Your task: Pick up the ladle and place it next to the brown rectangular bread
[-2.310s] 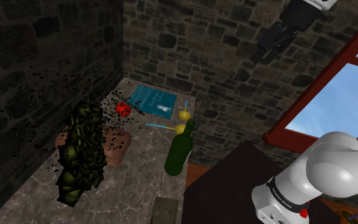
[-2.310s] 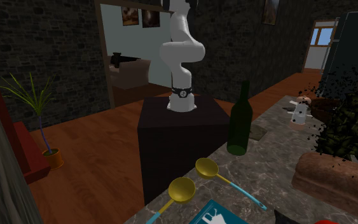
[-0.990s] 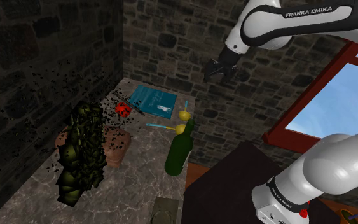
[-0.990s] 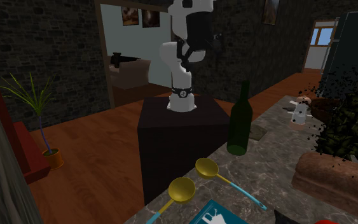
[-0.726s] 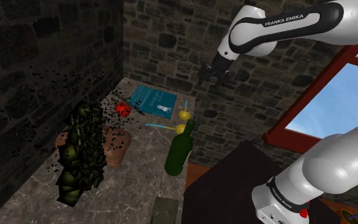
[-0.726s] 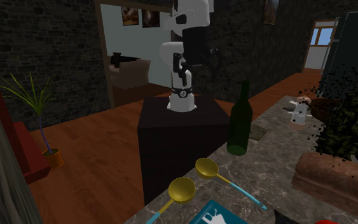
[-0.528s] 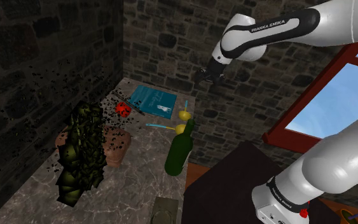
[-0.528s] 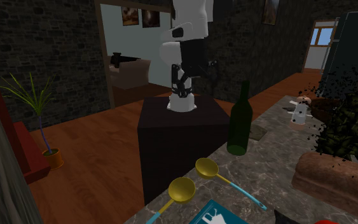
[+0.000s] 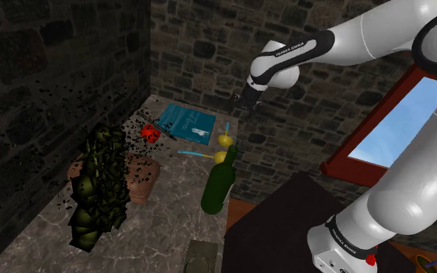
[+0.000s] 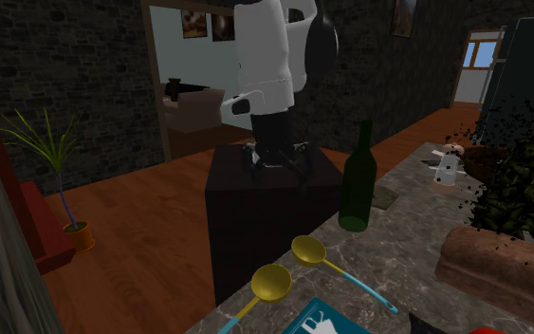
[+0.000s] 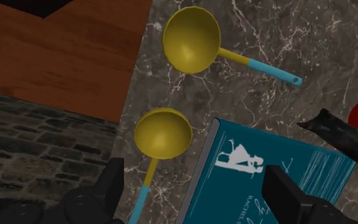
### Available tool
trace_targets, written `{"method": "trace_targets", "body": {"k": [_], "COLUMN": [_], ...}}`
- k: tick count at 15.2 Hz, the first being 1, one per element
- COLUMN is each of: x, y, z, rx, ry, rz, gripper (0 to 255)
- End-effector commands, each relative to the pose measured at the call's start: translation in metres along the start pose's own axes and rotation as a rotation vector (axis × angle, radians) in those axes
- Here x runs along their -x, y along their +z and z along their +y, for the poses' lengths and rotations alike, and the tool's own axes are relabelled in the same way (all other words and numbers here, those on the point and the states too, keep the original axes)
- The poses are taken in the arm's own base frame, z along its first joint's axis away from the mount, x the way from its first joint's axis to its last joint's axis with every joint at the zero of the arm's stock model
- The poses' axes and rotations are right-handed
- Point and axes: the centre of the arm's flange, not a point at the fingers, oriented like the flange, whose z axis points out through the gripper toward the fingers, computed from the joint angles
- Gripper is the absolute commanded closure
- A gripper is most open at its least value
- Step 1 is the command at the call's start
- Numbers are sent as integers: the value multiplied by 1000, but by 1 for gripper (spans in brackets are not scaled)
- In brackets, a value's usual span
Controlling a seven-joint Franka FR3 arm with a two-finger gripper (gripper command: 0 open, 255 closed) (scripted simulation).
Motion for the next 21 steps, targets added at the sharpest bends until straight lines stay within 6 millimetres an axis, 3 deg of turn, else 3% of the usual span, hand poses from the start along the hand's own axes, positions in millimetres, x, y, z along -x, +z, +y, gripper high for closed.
{"method": "trace_targets", "body": {"k": [1,14,21], "x": [-14,-110,-113], "y": [22,164,203], "z": [4,44,46], "rx": [-2,-17,-18], "ry": [35,255,266], "rz": [-5,-39,-41], "gripper": [0,0,0]}}
